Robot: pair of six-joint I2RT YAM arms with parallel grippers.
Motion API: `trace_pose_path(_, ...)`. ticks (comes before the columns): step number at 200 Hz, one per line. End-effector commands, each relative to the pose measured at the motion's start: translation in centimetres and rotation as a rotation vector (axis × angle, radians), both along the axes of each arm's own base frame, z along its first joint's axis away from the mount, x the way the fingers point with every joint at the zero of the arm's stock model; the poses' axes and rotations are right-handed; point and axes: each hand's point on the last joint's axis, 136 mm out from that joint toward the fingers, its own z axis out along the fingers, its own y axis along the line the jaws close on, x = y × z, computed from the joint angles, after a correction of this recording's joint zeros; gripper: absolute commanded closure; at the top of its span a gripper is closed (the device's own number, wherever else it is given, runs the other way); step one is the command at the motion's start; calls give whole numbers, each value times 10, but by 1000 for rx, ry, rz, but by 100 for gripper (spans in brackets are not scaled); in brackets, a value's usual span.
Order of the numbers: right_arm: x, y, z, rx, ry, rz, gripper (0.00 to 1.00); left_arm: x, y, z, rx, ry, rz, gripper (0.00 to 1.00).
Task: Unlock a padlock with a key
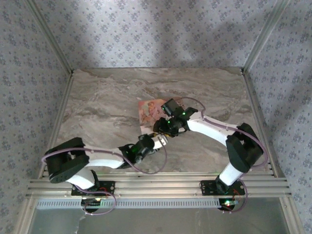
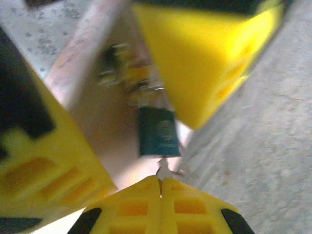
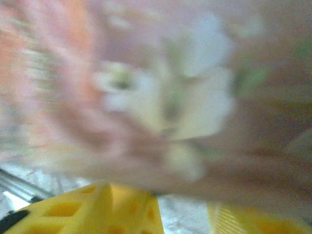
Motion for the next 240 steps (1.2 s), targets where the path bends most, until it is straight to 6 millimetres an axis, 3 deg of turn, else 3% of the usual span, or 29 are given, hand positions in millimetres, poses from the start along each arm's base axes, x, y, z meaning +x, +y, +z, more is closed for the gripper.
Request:
trace_pose_path(1, -4, 3, 37, 75, -54, 19, 41, -5, 4, 11, -193, 73, 13, 100)
trace_pose_path(59, -1, -18, 38, 115, -142, -112, 39, -5, 22, -4, -316, 201, 52, 100)
trace_pose_path(115, -20, -44, 26, 8, -303, -209, 42, -9, 23, -13, -458, 371, 59, 100)
trace_pose_path(150, -27, -25, 3, -50, -387, -200, 43, -11, 25, -13, -506, 452, 74, 98)
trace_pose_path(196, -15, -7, -33, -89, -374, -227, 44, -3, 41, -8, -689, 641, 143, 93)
trace_pose_path(240, -6, 5, -51, -124, -352, -229, 45, 1, 47, -17, -729, 689, 183, 93)
